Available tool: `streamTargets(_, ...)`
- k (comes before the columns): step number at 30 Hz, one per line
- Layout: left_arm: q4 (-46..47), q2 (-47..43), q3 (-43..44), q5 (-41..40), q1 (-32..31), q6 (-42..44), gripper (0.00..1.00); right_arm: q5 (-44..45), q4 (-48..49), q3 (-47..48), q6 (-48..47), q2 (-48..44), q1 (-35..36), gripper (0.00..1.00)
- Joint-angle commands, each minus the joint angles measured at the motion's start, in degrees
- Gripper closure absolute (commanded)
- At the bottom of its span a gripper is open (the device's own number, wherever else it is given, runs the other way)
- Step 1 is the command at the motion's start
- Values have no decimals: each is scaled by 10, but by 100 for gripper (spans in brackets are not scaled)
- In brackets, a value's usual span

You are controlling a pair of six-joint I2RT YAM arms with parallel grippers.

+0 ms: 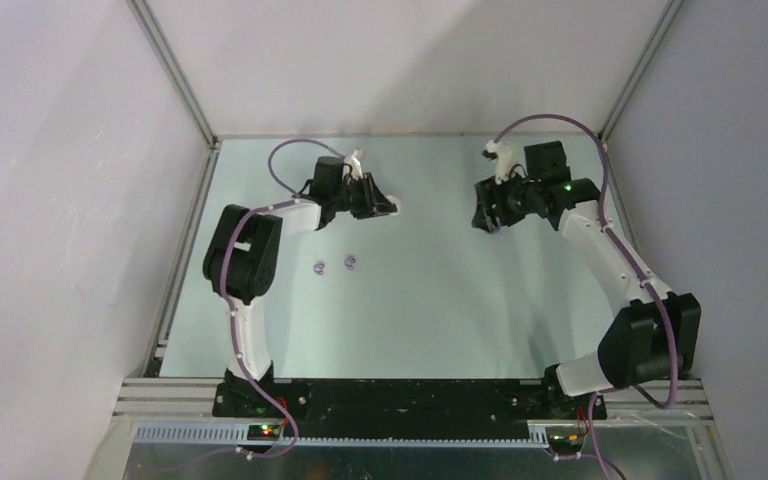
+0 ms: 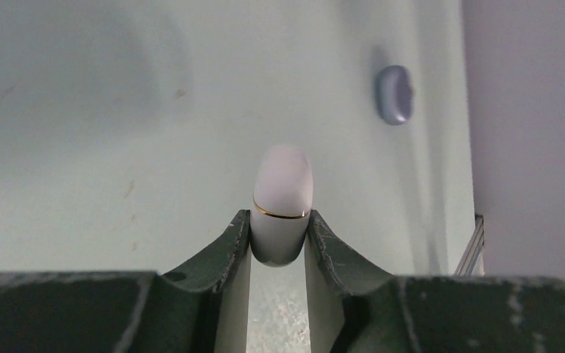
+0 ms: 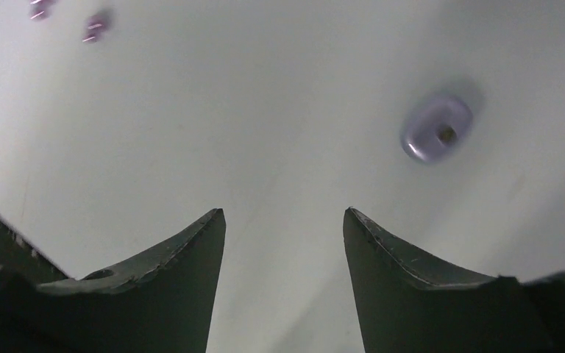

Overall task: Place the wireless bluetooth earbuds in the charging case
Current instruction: Place the charging case at the center of the board.

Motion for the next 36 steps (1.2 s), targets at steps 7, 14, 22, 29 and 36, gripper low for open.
streamTargets(7,-85,51,24,-121,-1,-71,73,113,53,-19,154,110,-91,41)
streamTargets(14,-113,30,24,-161,2,-52,44,111,62,10,147,164,-89,39)
streamTargets(22,-199,-73,23,-203,29,23,27,64,-5,196,-46,255,-84,38)
streamTargets(29,-275,-164,35,-206,60,115,27,26,-225,363,-455,356,-56,39)
streamTargets(36,-305,-232,24,-125,73,186,29,77,-200,296,-730,356,-63,37)
